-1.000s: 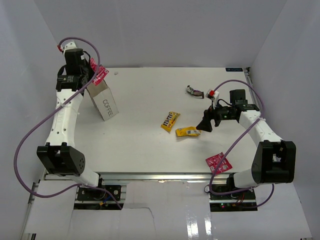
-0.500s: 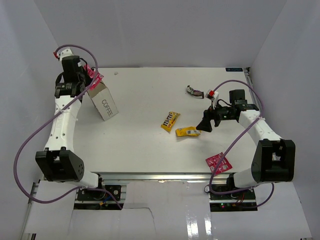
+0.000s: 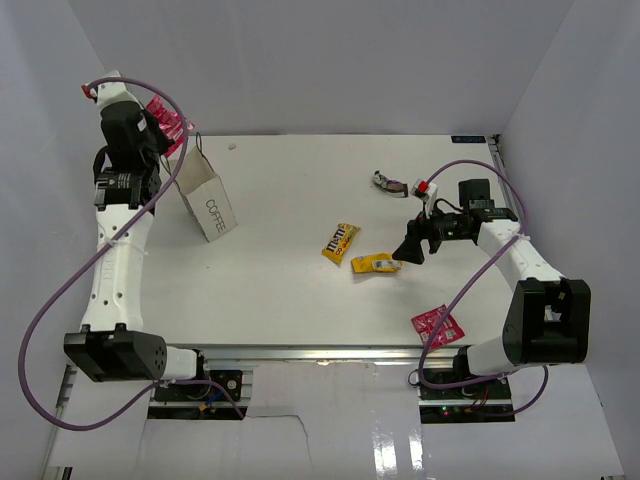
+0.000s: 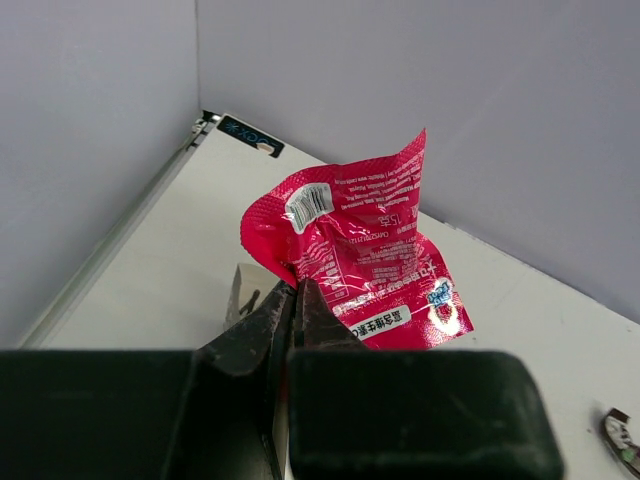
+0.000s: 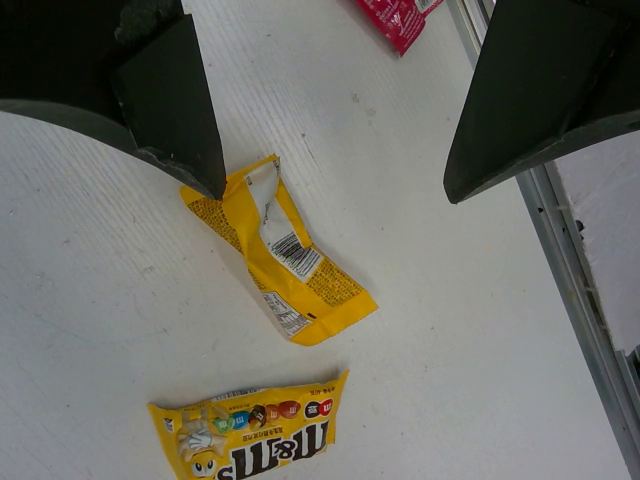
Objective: Place the snacks into the paper bag
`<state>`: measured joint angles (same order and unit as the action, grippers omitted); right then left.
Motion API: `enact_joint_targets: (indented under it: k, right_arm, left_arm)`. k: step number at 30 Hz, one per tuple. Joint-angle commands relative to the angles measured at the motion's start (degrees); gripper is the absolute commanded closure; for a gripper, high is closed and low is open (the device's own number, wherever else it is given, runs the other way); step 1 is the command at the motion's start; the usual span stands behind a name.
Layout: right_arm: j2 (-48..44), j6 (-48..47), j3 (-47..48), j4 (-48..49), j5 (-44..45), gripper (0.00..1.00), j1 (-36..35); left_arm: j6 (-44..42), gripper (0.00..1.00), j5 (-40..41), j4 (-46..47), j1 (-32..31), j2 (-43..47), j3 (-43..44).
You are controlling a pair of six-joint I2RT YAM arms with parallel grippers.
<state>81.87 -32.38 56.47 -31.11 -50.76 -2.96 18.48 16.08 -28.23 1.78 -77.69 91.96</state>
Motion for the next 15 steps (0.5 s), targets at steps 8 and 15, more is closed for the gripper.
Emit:
enact_joint_targets:
  k: [8, 15]
  right_arm:
    - [-0.6, -0.7, 0.0, 1.2, -1.3, 0.05, 0.3]
    - [-0.8, -0.7, -0.6, 1.2, -1.2, 0.05, 0.3]
  left_arm:
    - [-4.2, 1.0, 3.8, 2.4, 0.1, -5.0, 1.1]
    - [-4.8, 1.0, 3.8, 2.6, 0.1, -7.2, -0.2]
